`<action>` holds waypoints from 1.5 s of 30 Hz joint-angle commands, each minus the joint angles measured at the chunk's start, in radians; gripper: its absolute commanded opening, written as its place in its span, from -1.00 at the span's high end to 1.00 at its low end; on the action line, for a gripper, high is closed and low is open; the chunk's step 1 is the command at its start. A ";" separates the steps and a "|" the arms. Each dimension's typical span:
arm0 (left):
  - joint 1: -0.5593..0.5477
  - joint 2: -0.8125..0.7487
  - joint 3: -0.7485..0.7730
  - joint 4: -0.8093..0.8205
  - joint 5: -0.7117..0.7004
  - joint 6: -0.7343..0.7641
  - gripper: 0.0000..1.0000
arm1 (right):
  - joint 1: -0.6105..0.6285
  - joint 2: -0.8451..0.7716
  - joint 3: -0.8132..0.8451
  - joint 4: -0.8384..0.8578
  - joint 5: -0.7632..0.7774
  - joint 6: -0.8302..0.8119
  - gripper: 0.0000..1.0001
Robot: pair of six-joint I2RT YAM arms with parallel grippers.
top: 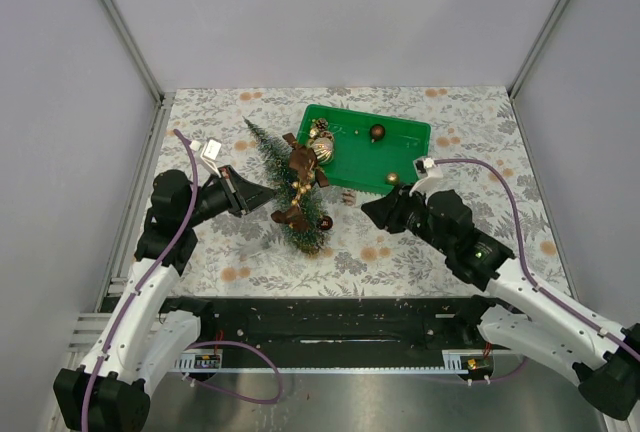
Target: Decorate the small christmas tree
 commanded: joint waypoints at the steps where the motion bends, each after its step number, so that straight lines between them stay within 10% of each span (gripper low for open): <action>1: 0.004 -0.014 -0.006 0.015 0.023 -0.003 1.00 | -0.005 0.029 0.032 0.060 -0.219 -0.050 0.47; 18: 0.004 -0.016 -0.015 0.019 0.026 -0.001 1.00 | -0.035 0.188 0.121 -0.031 0.203 -0.123 0.10; 25: 0.003 -0.011 -0.006 0.016 0.034 0.003 1.00 | -0.239 0.619 0.495 -0.055 0.051 -0.210 0.10; 34: 0.000 0.053 0.056 -0.045 0.040 0.055 1.00 | -0.336 1.176 0.963 -0.204 -0.119 -0.280 -0.39; 45: 0.000 0.079 0.050 -0.037 0.060 0.074 1.00 | -0.339 1.434 1.233 -0.143 -0.148 -0.275 -0.50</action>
